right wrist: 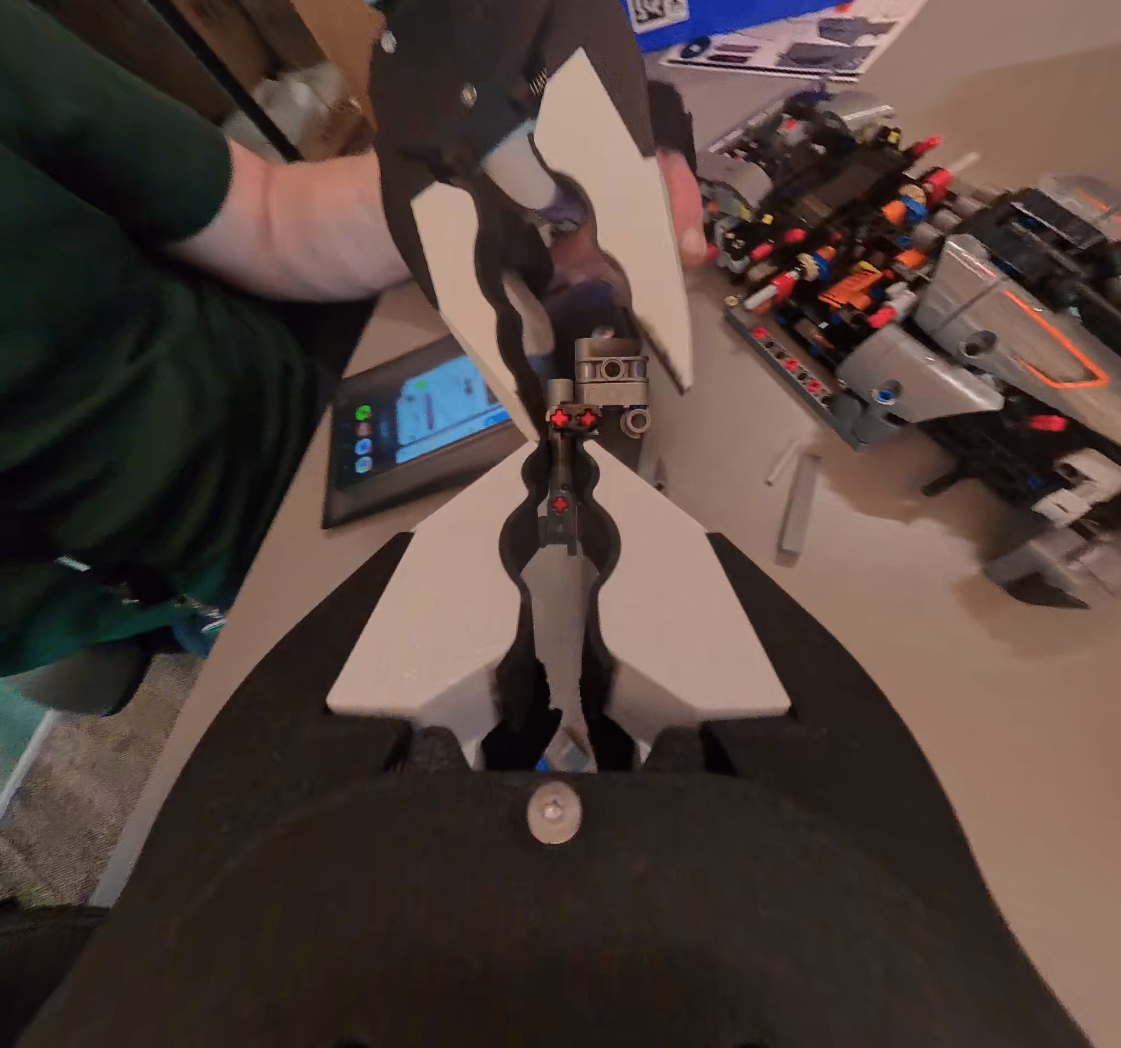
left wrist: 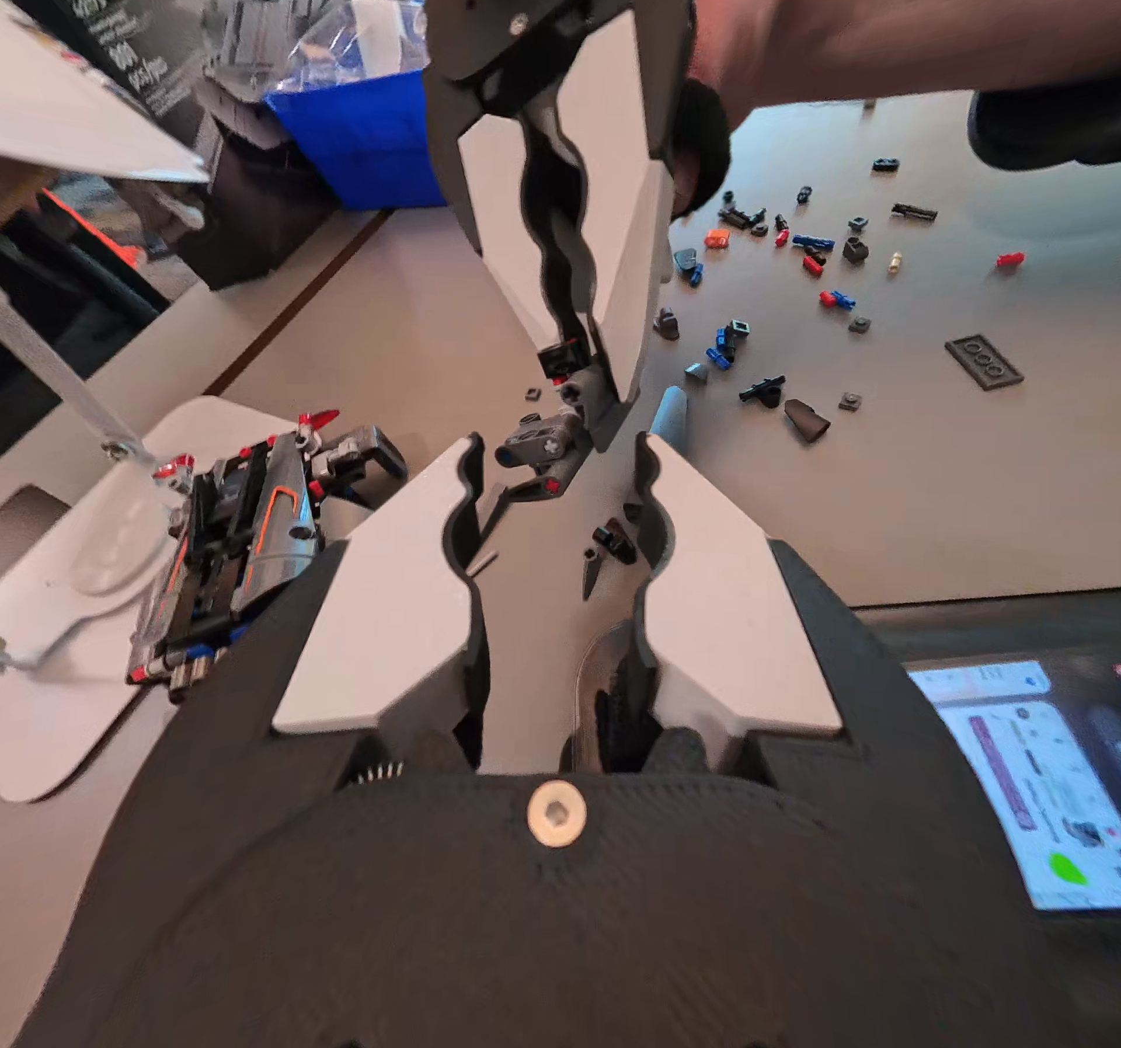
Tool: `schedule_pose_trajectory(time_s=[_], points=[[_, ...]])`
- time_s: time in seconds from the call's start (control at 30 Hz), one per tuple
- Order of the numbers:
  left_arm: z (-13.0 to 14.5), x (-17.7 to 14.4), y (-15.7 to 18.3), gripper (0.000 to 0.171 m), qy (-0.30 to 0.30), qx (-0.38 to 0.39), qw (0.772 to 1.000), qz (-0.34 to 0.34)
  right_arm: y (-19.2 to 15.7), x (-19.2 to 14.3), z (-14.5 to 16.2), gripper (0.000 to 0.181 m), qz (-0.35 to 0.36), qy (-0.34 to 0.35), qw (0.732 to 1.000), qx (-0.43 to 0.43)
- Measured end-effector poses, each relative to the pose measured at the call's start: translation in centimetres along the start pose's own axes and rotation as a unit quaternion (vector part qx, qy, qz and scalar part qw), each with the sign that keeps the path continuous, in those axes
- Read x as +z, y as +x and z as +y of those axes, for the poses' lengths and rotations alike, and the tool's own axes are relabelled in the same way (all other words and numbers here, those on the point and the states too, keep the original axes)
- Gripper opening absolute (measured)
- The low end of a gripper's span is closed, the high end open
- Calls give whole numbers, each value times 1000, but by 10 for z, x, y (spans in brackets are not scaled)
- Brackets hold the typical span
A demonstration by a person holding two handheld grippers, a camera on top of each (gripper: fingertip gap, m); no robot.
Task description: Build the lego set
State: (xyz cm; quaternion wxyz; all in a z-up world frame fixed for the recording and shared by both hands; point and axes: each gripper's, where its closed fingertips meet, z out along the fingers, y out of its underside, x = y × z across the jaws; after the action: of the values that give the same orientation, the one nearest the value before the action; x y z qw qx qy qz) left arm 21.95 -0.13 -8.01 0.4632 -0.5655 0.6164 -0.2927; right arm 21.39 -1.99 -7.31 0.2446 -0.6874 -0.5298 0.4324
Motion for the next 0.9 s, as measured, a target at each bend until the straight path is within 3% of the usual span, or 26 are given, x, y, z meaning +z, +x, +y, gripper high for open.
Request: schedule_pose_trajectory(time_s=[0.03,0.13,0.23,0.3,0.43,0.53,0.63,0.73,0.9], points=[[-2,1,3,39,1,17,1000,-4,-5,-1,-1,4,-16,4,1000,0],[-5,1,7,36,-2,50,999,-15,-9,-1,0,4,-22,0,1000,-3],[-4,-2,-2,34,-9,42,998,-35,1,-4,-7,7,27,10,999,-25],[-1,-4,-8,32,-11,7,999,-36,18,-8,-14,32,102,14,993,-59],[6,-2,-19,31,-16,-70,997,-35,26,-16,-29,58,220,-3,960,-174],[4,-1,-19,30,1,-139,990,-6,27,-10,-30,63,281,-54,923,-258],[2,-3,-19,15,18,-183,983,16,32,-1,-25,49,315,-105,894,-301],[5,-2,-21,14,21,-211,977,22,39,3,-17,46,323,-129,890,-296],[11,3,-18,14,3,-191,981,23,40,-7,-14,47,303,-104,917,-236]])
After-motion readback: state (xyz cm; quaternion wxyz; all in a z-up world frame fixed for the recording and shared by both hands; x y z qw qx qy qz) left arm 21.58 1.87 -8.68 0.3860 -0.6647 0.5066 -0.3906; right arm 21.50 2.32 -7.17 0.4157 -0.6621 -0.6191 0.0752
